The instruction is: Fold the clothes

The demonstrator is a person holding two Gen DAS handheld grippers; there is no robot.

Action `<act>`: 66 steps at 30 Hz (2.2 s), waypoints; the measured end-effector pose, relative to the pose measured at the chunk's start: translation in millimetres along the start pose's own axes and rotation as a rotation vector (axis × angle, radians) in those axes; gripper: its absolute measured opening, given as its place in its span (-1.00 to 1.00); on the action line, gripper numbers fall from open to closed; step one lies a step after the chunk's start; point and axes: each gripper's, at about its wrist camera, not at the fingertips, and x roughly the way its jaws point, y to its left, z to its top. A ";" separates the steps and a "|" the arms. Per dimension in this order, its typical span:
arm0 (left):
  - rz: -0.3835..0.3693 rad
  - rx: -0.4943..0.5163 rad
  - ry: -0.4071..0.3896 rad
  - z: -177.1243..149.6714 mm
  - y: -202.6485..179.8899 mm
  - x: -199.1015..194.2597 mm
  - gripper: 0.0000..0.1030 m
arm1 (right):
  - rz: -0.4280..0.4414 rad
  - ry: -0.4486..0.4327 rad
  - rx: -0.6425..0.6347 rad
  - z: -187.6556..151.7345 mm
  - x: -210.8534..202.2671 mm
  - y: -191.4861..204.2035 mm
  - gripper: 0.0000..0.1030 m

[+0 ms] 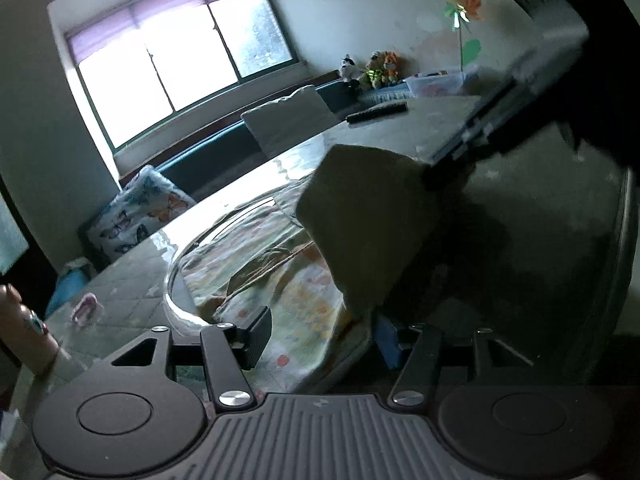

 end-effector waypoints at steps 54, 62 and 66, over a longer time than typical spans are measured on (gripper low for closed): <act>-0.087 -0.010 -0.064 16.2 -2.0 -103.3 -0.84 | 0.091 -0.010 -0.042 1.2 -96.0 36.5 -0.82; -0.069 -0.087 -0.063 37.8 20.9 -72.9 -0.84 | 0.083 -0.005 -0.044 30.0 -82.2 16.7 -0.83; -0.061 -0.127 -0.052 49.1 46.1 -42.2 -0.84 | 0.077 0.004 -0.054 57.3 -54.7 -4.6 -0.83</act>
